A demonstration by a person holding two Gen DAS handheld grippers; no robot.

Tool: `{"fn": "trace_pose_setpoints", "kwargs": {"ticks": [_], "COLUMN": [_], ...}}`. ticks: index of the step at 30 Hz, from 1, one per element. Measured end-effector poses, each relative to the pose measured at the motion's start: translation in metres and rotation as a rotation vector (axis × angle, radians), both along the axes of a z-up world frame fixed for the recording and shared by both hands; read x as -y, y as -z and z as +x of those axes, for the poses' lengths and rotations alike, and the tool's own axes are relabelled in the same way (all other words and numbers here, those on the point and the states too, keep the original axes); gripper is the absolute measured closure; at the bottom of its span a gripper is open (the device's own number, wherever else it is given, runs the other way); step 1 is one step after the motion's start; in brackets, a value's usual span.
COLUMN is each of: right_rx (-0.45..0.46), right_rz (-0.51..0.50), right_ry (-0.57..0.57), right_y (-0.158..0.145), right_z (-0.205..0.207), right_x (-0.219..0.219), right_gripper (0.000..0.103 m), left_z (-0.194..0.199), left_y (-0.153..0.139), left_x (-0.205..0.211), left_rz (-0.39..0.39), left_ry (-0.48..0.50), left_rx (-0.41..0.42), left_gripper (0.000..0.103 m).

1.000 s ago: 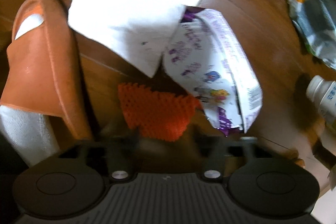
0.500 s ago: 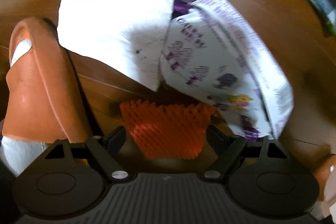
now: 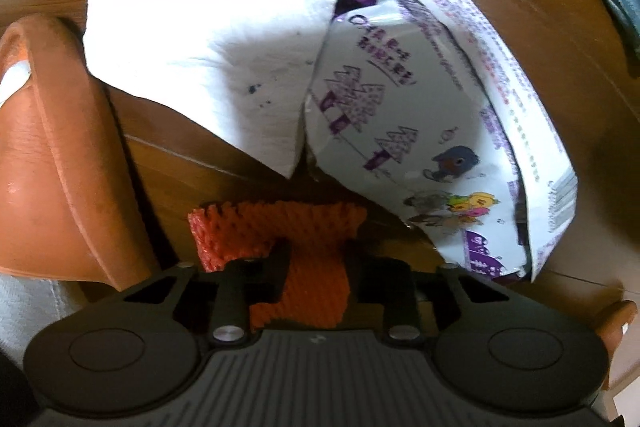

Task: Collect trash
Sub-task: 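Carry orange net in left tool while right tool carries carton to wastebasket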

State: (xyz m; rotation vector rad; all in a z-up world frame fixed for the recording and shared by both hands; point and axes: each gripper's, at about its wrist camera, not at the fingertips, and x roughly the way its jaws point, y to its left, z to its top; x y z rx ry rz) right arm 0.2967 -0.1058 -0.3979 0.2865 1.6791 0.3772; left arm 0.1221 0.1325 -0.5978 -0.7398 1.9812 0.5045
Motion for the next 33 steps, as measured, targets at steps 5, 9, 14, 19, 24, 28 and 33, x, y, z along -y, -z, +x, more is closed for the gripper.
{"fn": "trace_pose_setpoints", "kwargs": {"ticks": [5,9,14,19,24,28,33], "right_rx": [0.019,0.040,0.075,0.149,0.244,0.311,0.393], "right_rz": [-0.005,-0.003,-0.002,0.036,0.083,0.116,0.151], "right_ry": [-0.004,-0.019,-0.021,-0.024,-0.009,-0.005,0.023], "right_y": [-0.002,-0.009,-0.030,-0.073,-0.127,-0.170,-0.220], "right_z": [0.002,-0.001,-0.006,-0.014,-0.023,-0.037,-0.054], "right_x": [-0.003,-0.003,0.002,0.013,0.035,0.058,0.097], "right_gripper": [0.053,0.053,0.053,0.053,0.053,0.053,0.053], "left_z": [-0.003,0.001,0.013,0.031,0.044,0.044,0.048], "left_y": [-0.010,-0.040,-0.084,-0.149,-0.212,-0.260,-0.328], "left_x": [0.006,0.012,0.018,0.017,0.027,0.040,0.055], "left_rz": [-0.004,0.009,0.022,0.041,0.038,0.047,0.053], "left_ry": [-0.008,0.002,0.020,0.040,0.051,0.065,0.085], "left_rx": [-0.008,0.000,0.061,0.177,0.330,0.451,0.600], "left_gripper": [0.093,0.093,0.093,0.093,0.093,0.093,0.093]}}
